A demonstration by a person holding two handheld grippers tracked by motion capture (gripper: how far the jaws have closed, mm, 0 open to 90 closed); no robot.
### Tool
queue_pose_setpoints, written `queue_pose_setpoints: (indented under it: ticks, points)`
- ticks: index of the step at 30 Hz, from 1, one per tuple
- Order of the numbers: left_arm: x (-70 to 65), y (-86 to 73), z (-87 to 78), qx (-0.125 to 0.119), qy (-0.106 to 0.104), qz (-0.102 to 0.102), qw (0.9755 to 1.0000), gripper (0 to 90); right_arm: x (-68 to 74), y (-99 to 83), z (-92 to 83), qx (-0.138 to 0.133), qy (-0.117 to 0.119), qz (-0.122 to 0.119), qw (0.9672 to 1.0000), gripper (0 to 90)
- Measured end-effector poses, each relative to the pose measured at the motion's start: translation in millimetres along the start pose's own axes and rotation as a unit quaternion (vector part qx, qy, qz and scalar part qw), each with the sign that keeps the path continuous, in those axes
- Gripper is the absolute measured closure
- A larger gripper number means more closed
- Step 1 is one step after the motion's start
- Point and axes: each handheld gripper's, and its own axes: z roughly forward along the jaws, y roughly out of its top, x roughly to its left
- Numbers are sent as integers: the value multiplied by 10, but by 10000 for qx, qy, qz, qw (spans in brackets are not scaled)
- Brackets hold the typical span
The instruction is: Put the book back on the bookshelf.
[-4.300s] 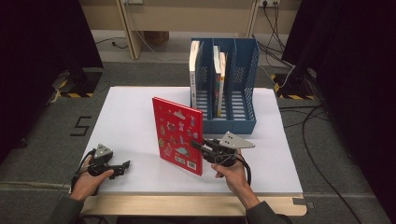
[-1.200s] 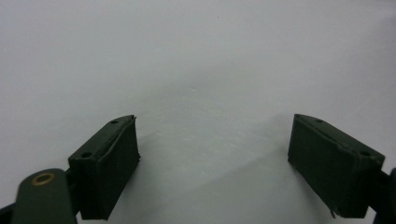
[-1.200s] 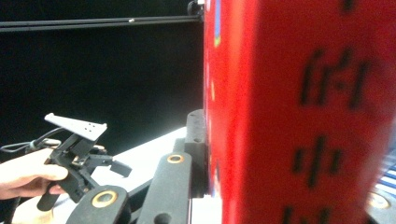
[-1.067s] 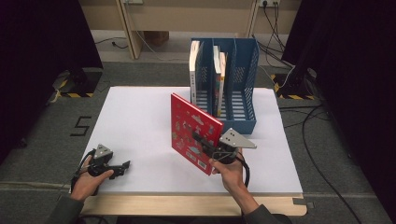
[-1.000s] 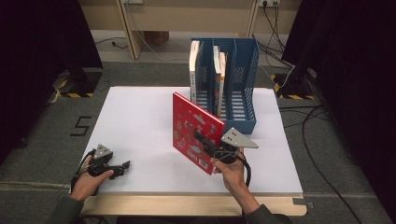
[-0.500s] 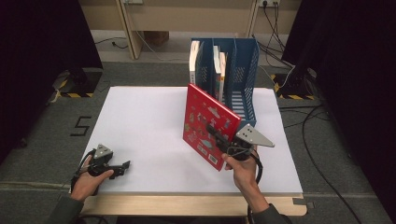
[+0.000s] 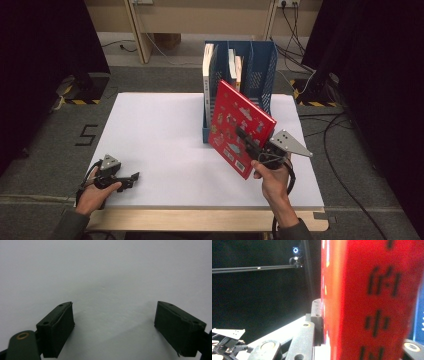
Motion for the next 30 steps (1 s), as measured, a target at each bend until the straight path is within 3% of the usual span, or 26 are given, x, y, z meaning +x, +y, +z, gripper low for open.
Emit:
queue_pose_setpoints:
  ticks: [12,30]
  points:
    - [0,-2,-1,3,6,3,10000,148,-195,139,-226,-106,-508,57,9986,791]
    - [0,1,5,4,2,-4,10000,143,-567,263,-337,-212,-1267,82,9917,790]
